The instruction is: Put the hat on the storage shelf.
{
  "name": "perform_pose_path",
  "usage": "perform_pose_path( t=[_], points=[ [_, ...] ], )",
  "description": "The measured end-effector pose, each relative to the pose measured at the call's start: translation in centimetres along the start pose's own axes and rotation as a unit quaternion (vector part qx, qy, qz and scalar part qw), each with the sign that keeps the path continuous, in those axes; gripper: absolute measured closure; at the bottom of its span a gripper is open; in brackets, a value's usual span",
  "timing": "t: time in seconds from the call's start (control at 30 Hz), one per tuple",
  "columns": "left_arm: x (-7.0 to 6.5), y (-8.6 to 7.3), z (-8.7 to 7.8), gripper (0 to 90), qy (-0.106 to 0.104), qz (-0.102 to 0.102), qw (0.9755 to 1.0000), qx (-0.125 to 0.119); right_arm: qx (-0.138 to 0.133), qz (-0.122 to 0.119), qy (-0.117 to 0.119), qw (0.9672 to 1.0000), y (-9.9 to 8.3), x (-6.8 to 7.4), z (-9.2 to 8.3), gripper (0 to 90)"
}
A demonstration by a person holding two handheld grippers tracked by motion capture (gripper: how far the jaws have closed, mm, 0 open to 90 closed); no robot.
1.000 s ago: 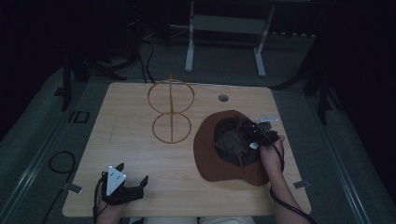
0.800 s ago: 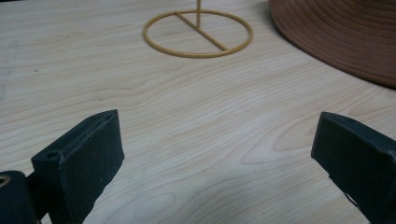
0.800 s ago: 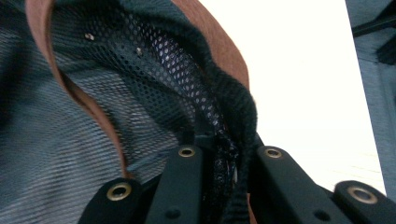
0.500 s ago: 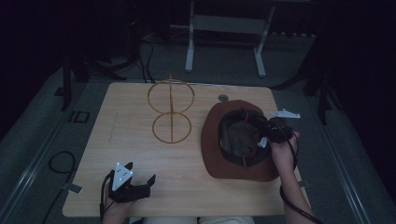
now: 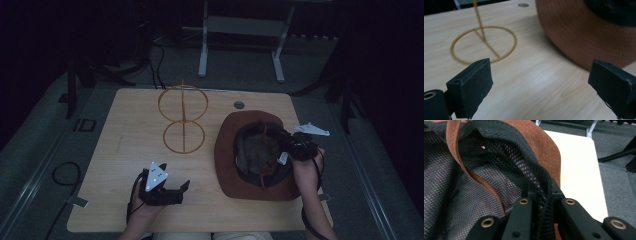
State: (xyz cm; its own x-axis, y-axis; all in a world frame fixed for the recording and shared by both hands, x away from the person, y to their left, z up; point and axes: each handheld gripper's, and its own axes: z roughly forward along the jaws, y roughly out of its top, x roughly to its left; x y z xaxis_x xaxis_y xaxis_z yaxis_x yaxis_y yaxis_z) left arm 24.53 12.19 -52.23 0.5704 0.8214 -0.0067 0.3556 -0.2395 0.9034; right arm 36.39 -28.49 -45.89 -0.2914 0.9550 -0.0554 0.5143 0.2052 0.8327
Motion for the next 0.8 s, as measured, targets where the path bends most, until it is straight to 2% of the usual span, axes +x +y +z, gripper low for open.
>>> perform_pose_path(
  t=[0.1, 0.17, 0.2, 0.4, 0.5, 0.57, 0.63, 0.73, 0.8],
  points=[
    [-0.9, 1.4, 1.0, 5.7, -0.009, 0.015, 0.9998, 0.003, 0.003, 0.0, 0.004, 1.0, -0.2, 0.2, 0.2, 84.7],
    [-0.9, 1.4, 1.0, 5.7, -0.009, 0.015, 0.9998, 0.003, 0.003, 0.001, 0.008, 1.0, -0.3, 0.4, 0.2, 84.7],
    [-1.7, 2.7, 2.3, 5.7, -0.017, 0.022, 0.9996, 0.004, 0.002, -0.007, 0.01, 0.9999, -0.3, 0.8, 0.2, 84.7],
    [-2.7, 5.2, 5.1, 5.7, -0.028, 0.023, 0.9993, 0.013, 0.0, -0.011, 0.014, 0.9998, -0.3, 1.4, 0.0, 84.7],
    [-3.4, 6.6, 6.3, 6.7, -0.028, 0.029, 0.9991, 0.011, -0.001, -0.008, 0.019, 0.9998, -0.4, 1.6, -0.1, 84.7],
    [-3.7, 7.6, 7.1, 6.7, -0.02, 0.038, 0.999, 0.014, -0.001, -0.01, 0.02, 0.9997, -0.4, 1.7, -0.1, 84.7],
    [-4.0, 8.5, 7.8, 6.7, -0.021, 0.036, 0.9991, 0.012, -0.002, -0.01, 0.021, 0.9997, -0.4, 1.9, -0.1, 84.7],
    [-4.7, 9.7, 9.2, 6.7, -0.009, 0.045, 0.9989, 0.014, -0.003, -0.014, 0.023, 0.9996, -0.5, 2.1, -0.2, 84.7],
    [-5.3, 10.3, 10.2, 6.7, 0.0, 0.052, 0.9984, 0.024, -0.004, -0.012, 0.025, 0.9996, -0.5, 2.2, -0.2, 84.6]
  ],
)
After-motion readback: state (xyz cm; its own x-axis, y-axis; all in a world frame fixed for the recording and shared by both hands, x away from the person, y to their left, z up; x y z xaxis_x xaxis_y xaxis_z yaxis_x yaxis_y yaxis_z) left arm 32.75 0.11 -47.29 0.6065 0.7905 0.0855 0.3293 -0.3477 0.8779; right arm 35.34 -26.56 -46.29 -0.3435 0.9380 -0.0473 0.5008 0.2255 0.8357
